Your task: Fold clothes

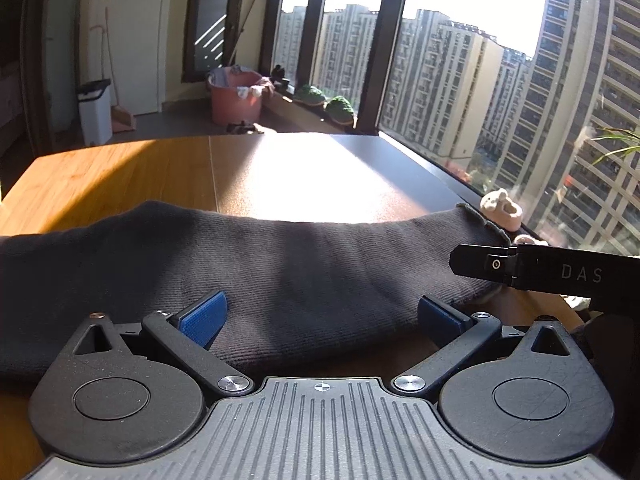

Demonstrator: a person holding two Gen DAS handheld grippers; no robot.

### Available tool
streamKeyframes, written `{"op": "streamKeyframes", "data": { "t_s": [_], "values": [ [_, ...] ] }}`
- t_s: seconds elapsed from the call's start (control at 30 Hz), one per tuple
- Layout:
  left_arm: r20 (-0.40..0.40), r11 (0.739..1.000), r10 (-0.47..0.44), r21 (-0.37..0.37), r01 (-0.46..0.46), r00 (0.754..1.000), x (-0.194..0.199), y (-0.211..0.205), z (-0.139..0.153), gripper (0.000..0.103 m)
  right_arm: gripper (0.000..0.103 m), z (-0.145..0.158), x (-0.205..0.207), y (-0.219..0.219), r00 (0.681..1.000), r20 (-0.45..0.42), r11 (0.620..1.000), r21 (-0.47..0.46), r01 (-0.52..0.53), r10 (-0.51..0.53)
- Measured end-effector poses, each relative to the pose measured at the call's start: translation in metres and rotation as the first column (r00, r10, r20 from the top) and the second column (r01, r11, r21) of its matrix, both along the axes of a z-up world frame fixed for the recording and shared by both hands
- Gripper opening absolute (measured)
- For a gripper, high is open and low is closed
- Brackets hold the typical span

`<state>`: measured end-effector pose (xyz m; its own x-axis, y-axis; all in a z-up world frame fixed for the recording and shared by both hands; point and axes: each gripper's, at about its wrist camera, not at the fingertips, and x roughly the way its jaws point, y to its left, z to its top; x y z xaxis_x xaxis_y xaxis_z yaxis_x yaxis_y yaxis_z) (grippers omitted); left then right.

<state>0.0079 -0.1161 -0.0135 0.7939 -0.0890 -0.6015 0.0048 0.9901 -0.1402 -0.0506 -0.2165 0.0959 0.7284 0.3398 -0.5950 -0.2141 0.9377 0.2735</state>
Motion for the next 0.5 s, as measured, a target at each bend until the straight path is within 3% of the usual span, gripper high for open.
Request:
{"op": "streamKeyframes", "data": {
  "t_s": [0.2,0.33,0.5],
  "values": [
    [0.001,1.000,-0.001,0.003,0.001,1.000,-0.0015,-0.0010,-0.0011,0.103,0.103,0.0008,0.0009,0.0005,1.000,-0.014,1.000,-0.010,-0.021,0.021],
    [0.002,1.000,-0.001,0.002,0.001,1.000,-0.0020,-0.0019,-0.0005,0.103,0.103,0.0004,0.0000,0.0010,0.994,-0.013,0.994,0.036,-0.105,0.105],
    [0.005,1.000,-0.001,-0.004,0.001,1.000,-0.0031,0.0002,0.0002,0.103,0.103,0.0000,-0.0044,-0.0031,0.999,-0.003,0.998,0.047,-0.040,0.040]
  ]
}}
